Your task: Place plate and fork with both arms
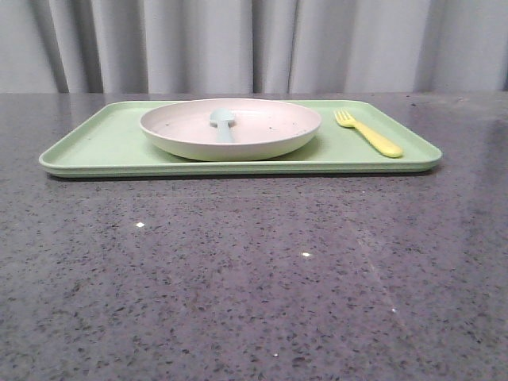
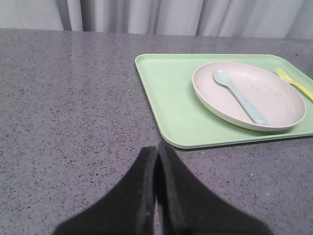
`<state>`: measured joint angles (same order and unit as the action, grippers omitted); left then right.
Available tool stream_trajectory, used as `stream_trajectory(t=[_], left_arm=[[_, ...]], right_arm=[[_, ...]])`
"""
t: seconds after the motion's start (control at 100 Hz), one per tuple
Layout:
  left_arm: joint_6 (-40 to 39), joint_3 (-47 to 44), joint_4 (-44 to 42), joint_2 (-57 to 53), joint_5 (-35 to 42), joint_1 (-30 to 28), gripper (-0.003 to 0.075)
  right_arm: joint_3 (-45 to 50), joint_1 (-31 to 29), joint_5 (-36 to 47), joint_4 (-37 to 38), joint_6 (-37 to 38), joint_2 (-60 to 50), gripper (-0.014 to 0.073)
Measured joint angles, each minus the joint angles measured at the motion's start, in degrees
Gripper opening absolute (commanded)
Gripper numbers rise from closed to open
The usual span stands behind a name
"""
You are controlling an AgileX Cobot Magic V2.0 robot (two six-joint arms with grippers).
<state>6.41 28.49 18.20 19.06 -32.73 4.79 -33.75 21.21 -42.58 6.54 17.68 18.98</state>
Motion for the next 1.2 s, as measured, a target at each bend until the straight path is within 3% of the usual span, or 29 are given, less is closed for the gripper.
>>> stream_trajectory(t=[0.4, 0.77, 1.201], left_arm=[[0.00, -2.26, -2.34, -2.65, 1.71, -1.60, -0.0020], [0.00, -16.98, -8.73, -12.60, 22.58, -5.10, -0.0020], [-1.55, -28.49, -11.98, -19.26, 27.84, -5.10, -0.0020]], right_arm=[[0.00, 0.00, 0.00, 0.09, 0.00, 0.00, -0.0066], [0.00, 0.00, -0.09, 0.09, 0.00, 0.00, -0.0066], [0.00, 0.00, -0.23, 0.09, 0.00, 0.00, -0.0066]])
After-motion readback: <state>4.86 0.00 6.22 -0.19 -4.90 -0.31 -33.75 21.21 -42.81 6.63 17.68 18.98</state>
